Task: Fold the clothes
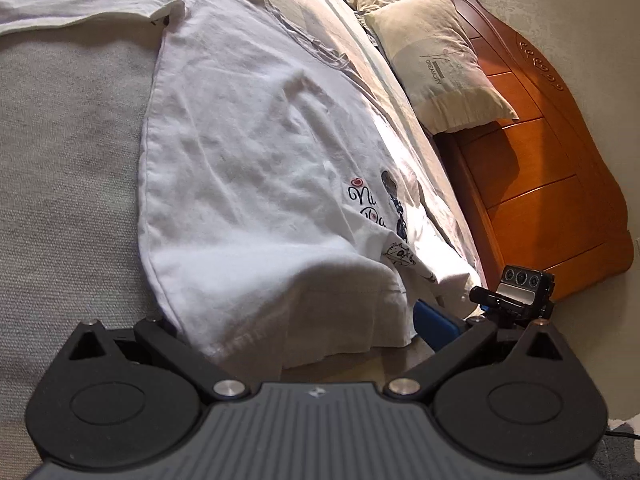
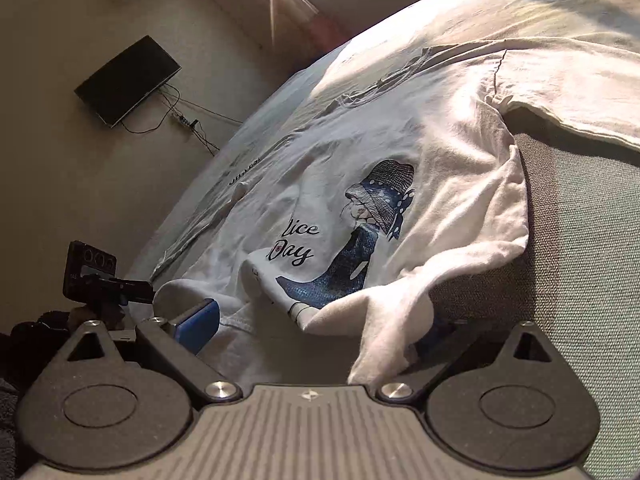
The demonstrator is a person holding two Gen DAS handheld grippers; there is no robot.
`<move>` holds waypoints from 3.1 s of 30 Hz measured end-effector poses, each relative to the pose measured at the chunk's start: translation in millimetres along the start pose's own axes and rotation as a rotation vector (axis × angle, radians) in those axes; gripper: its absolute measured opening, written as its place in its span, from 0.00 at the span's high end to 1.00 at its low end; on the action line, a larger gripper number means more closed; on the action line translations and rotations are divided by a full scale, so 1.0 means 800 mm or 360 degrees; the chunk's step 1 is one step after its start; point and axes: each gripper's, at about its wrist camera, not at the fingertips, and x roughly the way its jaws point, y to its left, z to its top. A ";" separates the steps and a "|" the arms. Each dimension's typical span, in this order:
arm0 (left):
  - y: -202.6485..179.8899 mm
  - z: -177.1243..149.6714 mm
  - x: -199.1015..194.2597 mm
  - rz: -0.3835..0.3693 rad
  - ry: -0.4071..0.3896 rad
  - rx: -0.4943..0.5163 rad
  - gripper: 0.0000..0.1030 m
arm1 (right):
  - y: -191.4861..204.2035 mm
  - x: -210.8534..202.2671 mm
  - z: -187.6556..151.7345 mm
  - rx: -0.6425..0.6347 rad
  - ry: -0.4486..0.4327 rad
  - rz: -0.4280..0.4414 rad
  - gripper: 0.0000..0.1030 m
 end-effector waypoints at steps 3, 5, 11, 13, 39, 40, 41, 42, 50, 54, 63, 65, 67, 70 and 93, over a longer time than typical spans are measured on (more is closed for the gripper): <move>-0.010 -0.018 -0.015 -0.0116 0.0070 0.0065 0.01 | 0.033 -0.027 -0.019 -0.0009 0.0048 0.0170 0.04; -0.010 -0.018 -0.017 -0.0061 0.0049 0.0106 0.01 | 0.055 -0.046 -0.028 -0.0076 0.0066 0.0166 0.03; 0.008 -0.008 0.005 -0.0094 -0.0132 -0.0014 0.01 | 0.038 -0.025 -0.024 -0.0062 0.0037 -0.0215 0.02; 0.007 -0.008 0.011 -0.0159 -0.0170 -0.0054 0.01 | 0.024 -0.016 -0.026 0.0022 -0.0025 -0.0230 0.01; 0.011 -0.022 0.014 -0.0241 -0.0269 -0.0123 0.01 | 0.069 0.023 -0.092 0.0611 -0.0744 -0.0557 0.00; 0.012 -0.021 0.013 -0.0241 -0.0269 -0.0136 0.01 | 0.066 0.026 -0.090 0.0625 -0.0776 -0.0566 0.00; 0.012 -0.023 0.012 -0.0235 -0.0252 -0.0139 0.01 | 0.065 0.028 -0.089 0.0644 -0.0794 -0.0570 0.00; 0.011 -0.025 0.012 -0.0230 -0.0223 -0.0141 0.01 | 0.065 0.028 -0.089 0.0661 -0.0796 -0.0576 0.00; 0.015 -0.026 0.012 -0.0106 -0.0269 -0.0165 0.21 | 0.068 0.023 -0.108 0.0604 -0.0826 -0.0612 0.21; 0.021 -0.044 0.006 -0.0044 -0.0295 -0.0254 0.42 | 0.063 0.019 -0.103 0.0685 -0.0796 -0.0686 0.44; 0.020 -0.052 0.001 0.0033 -0.0320 -0.0302 0.71 | 0.058 0.008 -0.114 0.0769 -0.0722 -0.0731 0.91; 0.012 -0.050 -0.010 0.0013 -0.0320 -0.0277 0.71 | 0.064 0.003 -0.112 0.0778 -0.0699 -0.0695 0.92; 0.002 -0.048 -0.027 -0.0025 -0.0341 -0.0251 0.71 | 0.075 -0.006 -0.111 0.0790 -0.0689 -0.0610 0.93; -0.012 -0.042 -0.066 -0.0082 -0.0412 -0.0205 0.71 | 0.100 -0.031 -0.106 0.0741 -0.0681 -0.0507 0.95; -0.171 -0.088 0.064 0.0793 0.0035 0.1545 0.19 | 0.231 0.127 -0.107 -0.1186 0.0303 -0.1045 0.57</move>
